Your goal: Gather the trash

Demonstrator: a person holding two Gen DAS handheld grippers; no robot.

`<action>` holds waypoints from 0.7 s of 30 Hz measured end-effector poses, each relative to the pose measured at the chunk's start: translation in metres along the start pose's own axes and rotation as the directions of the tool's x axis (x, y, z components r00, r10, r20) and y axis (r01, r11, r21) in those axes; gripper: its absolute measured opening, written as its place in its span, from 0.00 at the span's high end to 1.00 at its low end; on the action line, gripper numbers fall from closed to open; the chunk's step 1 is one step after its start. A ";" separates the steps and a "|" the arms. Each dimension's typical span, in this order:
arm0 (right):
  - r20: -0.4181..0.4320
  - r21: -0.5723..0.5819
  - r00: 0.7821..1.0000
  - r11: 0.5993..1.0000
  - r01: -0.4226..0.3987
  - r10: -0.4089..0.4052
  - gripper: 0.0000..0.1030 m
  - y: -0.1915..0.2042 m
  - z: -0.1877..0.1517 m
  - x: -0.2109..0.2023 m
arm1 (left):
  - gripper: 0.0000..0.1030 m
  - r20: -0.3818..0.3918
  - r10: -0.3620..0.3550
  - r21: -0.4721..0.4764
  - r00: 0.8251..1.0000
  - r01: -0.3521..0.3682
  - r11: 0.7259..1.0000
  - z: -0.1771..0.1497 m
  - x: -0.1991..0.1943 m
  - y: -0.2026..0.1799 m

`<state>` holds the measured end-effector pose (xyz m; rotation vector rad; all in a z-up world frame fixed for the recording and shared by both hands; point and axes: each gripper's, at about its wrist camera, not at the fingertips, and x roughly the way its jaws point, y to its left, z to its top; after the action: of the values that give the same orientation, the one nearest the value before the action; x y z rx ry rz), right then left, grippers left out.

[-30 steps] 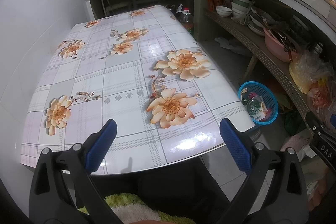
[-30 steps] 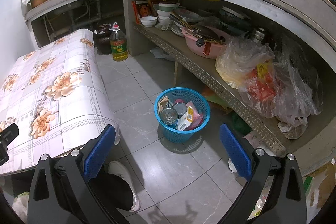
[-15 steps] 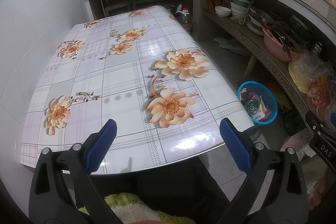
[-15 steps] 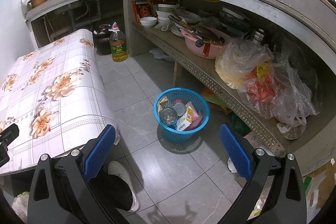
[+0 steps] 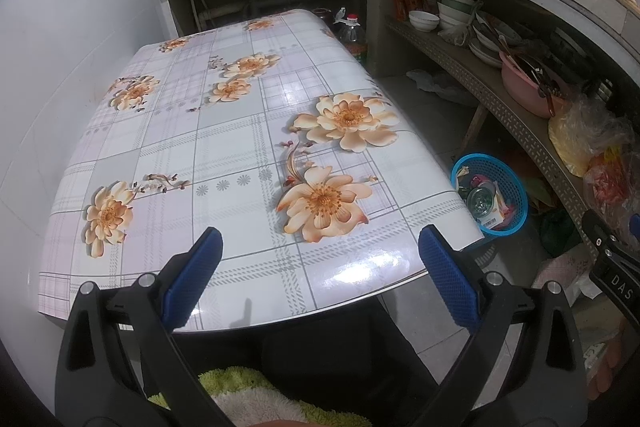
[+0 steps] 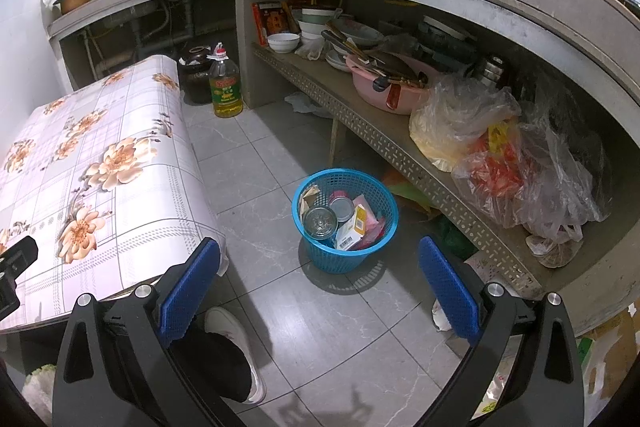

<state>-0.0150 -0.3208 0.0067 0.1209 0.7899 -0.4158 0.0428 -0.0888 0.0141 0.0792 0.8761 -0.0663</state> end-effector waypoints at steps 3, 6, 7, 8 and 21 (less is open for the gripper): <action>0.000 0.000 1.000 1.000 0.000 0.000 0.06 -0.001 0.000 0.000 | 0.08 -0.001 0.000 0.000 1.000 0.000 1.000 0.000 0.000 0.000; 0.001 -0.002 1.000 1.000 -0.001 0.001 0.06 -0.001 0.000 0.000 | 0.08 0.001 0.000 0.000 1.000 0.000 1.000 0.000 0.000 0.000; 0.002 -0.003 1.000 1.000 -0.001 0.001 0.06 -0.001 0.001 0.000 | 0.08 0.000 0.000 0.001 1.000 0.000 1.000 0.000 0.000 0.000; 0.002 -0.003 1.000 1.000 -0.001 0.001 0.06 -0.001 0.001 0.000 | 0.08 0.000 -0.001 0.000 1.000 0.001 1.000 0.000 0.000 0.001; 0.003 -0.006 1.000 1.000 0.000 0.000 0.06 0.000 0.002 -0.001 | 0.08 -0.004 -0.002 0.001 1.000 0.002 1.000 -0.001 0.001 0.000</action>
<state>-0.0145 -0.3213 0.0085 0.1146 0.7878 -0.4133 0.0426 -0.0884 0.0132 0.0789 0.8799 -0.0688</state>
